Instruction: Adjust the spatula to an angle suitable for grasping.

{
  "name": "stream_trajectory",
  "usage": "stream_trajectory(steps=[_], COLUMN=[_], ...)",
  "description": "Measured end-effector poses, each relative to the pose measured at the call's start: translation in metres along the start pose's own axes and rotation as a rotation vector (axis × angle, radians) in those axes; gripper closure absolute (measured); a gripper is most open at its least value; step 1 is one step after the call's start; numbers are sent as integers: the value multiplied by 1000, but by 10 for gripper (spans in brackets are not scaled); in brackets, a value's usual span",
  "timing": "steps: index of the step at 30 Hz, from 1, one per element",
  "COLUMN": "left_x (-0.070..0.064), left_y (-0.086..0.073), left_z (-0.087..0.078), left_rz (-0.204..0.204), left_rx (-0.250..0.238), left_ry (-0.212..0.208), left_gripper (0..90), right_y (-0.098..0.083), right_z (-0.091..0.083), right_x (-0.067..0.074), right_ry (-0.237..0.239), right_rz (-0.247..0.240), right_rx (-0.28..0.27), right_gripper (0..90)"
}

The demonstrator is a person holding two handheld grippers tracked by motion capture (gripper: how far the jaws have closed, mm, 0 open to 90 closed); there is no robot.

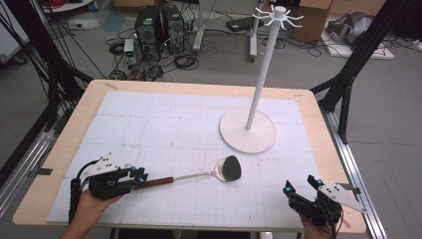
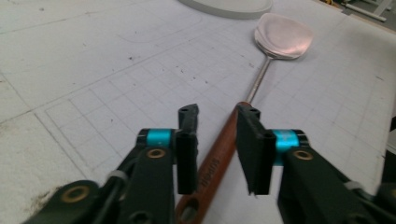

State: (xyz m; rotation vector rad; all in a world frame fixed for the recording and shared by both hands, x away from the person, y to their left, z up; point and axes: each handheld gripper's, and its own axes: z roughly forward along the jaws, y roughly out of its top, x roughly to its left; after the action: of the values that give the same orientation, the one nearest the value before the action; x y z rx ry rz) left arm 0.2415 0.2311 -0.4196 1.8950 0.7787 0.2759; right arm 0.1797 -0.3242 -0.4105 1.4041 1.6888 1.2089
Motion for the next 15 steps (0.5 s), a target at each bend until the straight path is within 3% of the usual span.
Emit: stream_trajectory(steps=[3, 8, 12, 15], left_x=[-6, -8, -11, -11], left_y=[-7, -14, -20, -22], left_z=[-3, -7, -8, -7], left_rz=[16, 5, 31, 23], left_rx=[29, 54, 100, 135], left_ry=[19, 25, 26, 21], left_gripper=[792, 829, 863, 883], right_y=[0, 0, -1, 0], right_z=[0, 1, 2, 3], right_x=[1, 0, -2, -2], right_ry=[0, 0, 0, 0], right_rz=[-3, -4, 4, 3], right_rx=[2, 4, 8, 13], right_gripper=[202, 202, 202, 202])
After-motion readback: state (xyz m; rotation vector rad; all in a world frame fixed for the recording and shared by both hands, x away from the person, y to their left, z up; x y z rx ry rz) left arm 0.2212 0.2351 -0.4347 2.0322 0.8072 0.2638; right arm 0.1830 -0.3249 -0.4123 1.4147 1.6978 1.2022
